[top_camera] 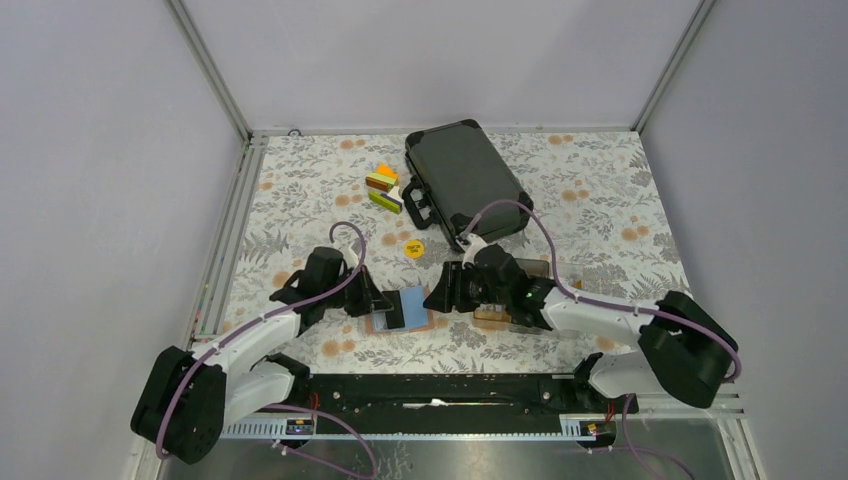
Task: Put the credit cards into the card holder
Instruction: Insert the credit card into the card holder.
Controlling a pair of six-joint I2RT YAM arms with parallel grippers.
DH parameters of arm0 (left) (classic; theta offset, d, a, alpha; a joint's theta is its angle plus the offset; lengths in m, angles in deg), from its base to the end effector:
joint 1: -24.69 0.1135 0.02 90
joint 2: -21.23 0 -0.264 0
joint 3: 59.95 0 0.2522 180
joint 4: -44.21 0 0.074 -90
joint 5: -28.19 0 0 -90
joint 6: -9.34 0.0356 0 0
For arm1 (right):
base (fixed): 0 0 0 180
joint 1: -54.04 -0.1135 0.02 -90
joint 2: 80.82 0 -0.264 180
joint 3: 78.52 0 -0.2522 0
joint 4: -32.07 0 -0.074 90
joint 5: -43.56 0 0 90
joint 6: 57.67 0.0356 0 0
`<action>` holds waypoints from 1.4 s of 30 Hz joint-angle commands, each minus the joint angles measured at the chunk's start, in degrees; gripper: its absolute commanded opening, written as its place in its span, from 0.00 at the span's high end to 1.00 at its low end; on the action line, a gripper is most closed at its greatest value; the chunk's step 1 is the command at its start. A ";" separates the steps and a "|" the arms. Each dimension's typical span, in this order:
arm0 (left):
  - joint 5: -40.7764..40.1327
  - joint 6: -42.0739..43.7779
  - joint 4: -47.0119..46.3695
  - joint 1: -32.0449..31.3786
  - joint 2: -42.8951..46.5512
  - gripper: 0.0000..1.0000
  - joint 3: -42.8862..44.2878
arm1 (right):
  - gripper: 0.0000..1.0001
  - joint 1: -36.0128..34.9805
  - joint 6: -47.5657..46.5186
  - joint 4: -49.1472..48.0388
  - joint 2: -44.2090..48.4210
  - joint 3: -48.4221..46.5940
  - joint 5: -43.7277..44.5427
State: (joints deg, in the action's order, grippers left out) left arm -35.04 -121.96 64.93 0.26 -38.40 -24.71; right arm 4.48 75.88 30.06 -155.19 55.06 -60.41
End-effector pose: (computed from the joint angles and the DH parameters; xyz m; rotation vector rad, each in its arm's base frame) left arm 0.1672 -0.0935 0.1622 -0.1246 2.5281 -1.0682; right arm 0.1681 0.2105 0.2020 -0.2899 2.2360 1.2105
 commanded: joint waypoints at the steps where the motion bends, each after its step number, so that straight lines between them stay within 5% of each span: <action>1: -1.34 2.46 -0.98 1.28 -0.01 1.00 1.62 | 0.45 -1.41 -0.63 0.22 -4.54 -3.45 1.54; 29: -2.64 0.21 -6.02 3.24 0.04 1.00 -3.52 | 0.59 -1.55 3.94 -7.64 -20.79 -6.12 -3.53; 42: -4.16 -0.02 -3.24 3.42 3.54 1.00 -3.47 | 0.99 -1.60 4.43 -0.42 -22.36 -8.03 2.58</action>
State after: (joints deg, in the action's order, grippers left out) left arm -36.75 -122.92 61.15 3.28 -36.48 -28.47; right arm 3.39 81.12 25.28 -177.59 49.48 -62.23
